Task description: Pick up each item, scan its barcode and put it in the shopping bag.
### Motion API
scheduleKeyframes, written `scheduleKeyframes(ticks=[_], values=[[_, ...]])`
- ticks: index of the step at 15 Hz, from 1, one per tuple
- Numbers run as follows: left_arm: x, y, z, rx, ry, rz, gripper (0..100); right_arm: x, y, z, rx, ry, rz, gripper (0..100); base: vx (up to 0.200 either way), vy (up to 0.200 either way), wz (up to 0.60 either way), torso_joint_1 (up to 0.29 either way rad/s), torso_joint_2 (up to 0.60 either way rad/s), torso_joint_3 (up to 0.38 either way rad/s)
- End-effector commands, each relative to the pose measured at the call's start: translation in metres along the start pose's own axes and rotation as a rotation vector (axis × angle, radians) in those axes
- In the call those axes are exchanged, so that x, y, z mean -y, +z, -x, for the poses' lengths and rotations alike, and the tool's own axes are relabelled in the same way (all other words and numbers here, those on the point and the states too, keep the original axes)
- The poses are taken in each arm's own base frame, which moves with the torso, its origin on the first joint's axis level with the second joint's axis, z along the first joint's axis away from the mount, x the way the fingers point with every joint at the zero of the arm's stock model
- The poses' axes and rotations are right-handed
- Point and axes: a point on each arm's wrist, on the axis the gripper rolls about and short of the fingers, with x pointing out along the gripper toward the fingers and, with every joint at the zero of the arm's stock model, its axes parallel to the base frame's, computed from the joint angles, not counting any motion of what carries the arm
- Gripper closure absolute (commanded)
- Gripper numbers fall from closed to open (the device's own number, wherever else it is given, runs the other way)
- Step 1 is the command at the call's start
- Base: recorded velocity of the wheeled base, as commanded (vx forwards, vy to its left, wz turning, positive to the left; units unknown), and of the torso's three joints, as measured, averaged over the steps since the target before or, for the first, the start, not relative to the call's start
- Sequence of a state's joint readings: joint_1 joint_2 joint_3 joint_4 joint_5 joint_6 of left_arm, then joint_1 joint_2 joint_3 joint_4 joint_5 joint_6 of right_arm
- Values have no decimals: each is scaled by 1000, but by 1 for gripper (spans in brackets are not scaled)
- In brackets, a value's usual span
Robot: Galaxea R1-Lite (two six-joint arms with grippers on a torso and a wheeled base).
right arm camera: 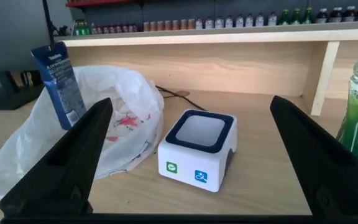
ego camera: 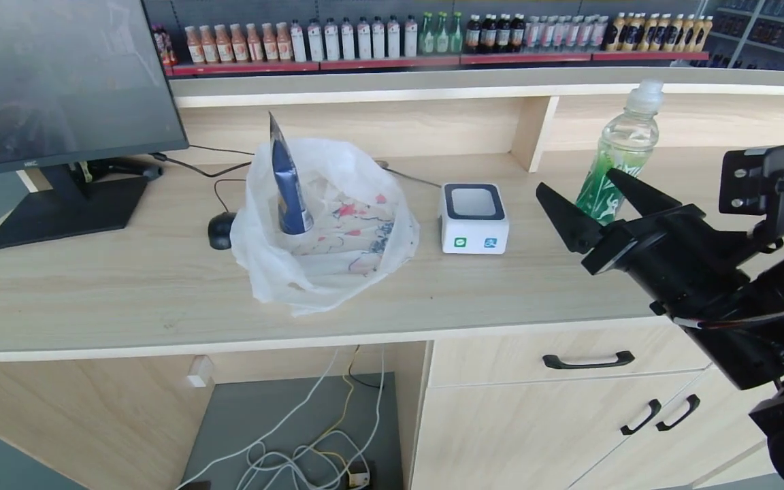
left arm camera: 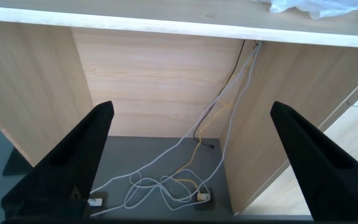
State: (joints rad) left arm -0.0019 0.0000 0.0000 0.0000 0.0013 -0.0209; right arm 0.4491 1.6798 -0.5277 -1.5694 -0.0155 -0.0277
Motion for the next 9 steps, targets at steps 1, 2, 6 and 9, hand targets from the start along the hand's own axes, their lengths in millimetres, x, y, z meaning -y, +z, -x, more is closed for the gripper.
scheduleKeyframes(ticks=[1,2,6,9], values=[[0,0,0,-2,-1,1,0,0,-2,-1,-3,1,8,0,0,-200,0,7,2,2],[0,0,0,-2,1,1,0,0,-2,-1,-3,1,11,0,0,-200,0,2,2,2],[0,0,0,-2,1,1,0,0,-2,-1,-5,1,11,0,0,-200,0,5,2,4],[0,0,0,2,1,1,0,0,-2,-1,-3,1,11,0,0,-200,0,1,1,5]])
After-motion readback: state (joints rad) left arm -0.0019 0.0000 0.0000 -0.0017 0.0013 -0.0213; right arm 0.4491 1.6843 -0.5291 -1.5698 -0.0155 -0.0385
